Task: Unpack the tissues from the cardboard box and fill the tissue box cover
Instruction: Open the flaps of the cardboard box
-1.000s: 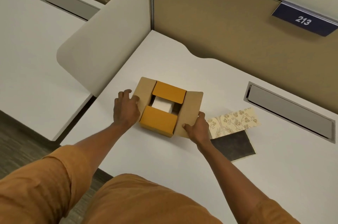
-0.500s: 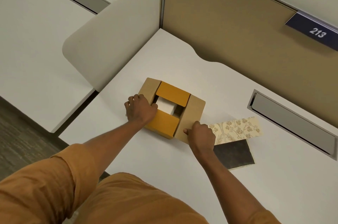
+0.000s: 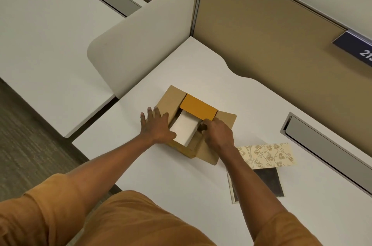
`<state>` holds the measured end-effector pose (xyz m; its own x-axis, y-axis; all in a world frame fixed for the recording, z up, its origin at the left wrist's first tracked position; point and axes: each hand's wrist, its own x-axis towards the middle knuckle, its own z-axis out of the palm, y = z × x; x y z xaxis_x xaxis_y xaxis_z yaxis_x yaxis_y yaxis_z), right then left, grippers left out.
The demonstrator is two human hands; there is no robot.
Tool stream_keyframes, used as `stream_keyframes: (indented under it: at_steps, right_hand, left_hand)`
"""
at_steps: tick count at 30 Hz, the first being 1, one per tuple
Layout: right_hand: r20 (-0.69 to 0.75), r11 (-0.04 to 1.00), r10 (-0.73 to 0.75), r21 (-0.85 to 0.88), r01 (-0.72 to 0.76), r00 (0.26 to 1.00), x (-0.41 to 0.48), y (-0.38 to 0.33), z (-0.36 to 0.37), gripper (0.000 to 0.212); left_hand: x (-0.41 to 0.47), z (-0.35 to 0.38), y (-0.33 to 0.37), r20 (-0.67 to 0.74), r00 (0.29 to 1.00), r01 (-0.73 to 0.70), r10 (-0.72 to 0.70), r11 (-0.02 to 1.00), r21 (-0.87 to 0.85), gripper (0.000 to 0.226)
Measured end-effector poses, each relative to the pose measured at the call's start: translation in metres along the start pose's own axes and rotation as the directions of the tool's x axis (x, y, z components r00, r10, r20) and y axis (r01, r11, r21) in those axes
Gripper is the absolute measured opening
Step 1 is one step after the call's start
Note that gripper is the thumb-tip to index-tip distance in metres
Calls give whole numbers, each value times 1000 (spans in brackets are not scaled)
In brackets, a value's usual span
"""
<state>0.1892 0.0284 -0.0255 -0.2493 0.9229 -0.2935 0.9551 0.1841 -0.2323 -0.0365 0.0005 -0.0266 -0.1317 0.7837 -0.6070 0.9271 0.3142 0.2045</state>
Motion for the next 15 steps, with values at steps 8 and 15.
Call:
stream_keyframes:
  at_steps: [8,15]
  right_hand:
    - [-15,999,-25,-28,24,1000,-6,-3,2,44]
    - [-79,999,29,30,-27,996,-9,-7,-11,77]
  left_hand:
    - [-8,16,-11,39,996,-91,86,985,144,146]
    - [-10,29,-10,18,994,-107,106,981,163,153]
